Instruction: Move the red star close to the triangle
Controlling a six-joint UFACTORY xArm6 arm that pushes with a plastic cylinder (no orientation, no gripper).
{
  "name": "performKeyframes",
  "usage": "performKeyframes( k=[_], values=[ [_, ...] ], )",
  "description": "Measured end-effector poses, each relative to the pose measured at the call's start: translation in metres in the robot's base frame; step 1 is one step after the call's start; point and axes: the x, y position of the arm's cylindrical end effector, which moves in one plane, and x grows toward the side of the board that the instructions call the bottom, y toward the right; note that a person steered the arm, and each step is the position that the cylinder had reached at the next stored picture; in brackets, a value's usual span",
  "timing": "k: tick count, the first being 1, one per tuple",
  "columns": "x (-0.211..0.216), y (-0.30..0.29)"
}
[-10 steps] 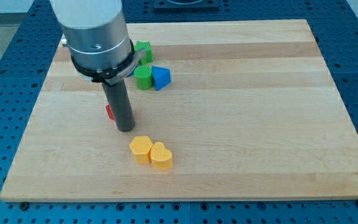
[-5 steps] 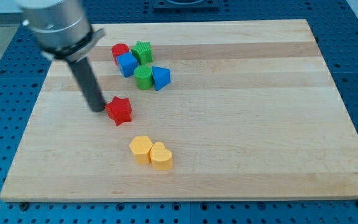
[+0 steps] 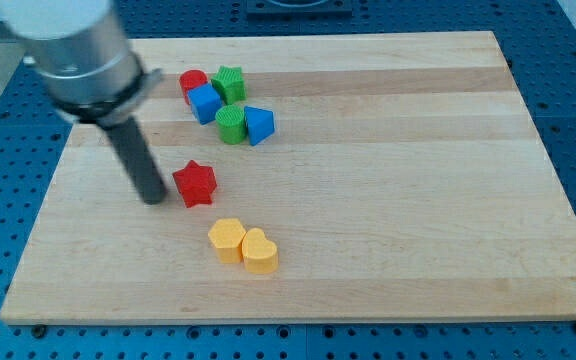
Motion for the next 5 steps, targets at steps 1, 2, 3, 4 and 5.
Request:
performKeyframes(
  k=[1, 2, 3, 4, 5],
  values=[
    [-0.007, 0.056],
    [0.007, 0.070],
    [0.023, 0.062],
    [0.003, 0.065],
    [-0.027, 0.066]
  ],
)
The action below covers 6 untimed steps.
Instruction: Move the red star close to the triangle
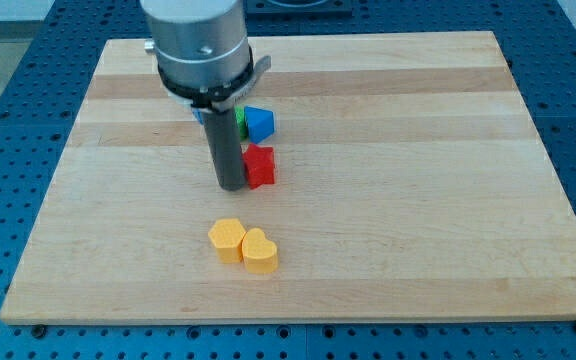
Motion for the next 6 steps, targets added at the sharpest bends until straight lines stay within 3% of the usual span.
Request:
performKeyframes(
  k=[2, 5, 6],
  values=[
    [0.009, 0.002],
    [-0.014, 0.033],
    [0.012, 0.033]
  ],
)
